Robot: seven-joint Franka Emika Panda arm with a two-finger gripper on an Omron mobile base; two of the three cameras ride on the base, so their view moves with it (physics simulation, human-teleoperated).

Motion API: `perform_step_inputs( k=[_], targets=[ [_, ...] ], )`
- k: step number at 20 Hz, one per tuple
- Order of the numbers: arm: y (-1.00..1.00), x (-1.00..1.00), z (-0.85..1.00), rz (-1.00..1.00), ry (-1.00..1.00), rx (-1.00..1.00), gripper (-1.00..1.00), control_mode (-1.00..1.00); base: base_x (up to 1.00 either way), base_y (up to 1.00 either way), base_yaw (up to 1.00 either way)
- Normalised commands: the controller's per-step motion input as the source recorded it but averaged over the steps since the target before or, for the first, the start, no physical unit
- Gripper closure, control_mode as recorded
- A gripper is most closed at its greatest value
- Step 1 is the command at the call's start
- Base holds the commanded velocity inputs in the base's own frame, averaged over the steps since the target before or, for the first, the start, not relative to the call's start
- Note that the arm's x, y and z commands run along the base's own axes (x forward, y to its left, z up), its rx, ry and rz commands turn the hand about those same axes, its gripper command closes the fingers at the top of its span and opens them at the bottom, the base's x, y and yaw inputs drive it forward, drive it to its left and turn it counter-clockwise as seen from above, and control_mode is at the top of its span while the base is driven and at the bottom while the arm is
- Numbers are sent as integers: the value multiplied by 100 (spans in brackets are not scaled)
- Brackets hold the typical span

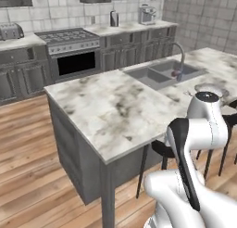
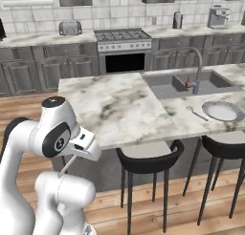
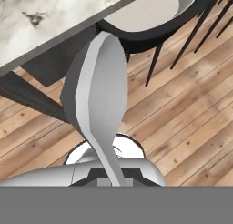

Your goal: Take the fork and place it on the left side of the plate. Then take the spoon and place it on the right side of the plate. Make sure they're directly next to the plate.

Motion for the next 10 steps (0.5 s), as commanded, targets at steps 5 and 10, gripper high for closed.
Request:
perform_step_inputs(
  k=[5,10],
  targets=[
    [0,0,0,0,0,0,100,100,11,-94,-4],
    [0,0,0,0,0,0,100,100,9,-95,-4]
  ],
)
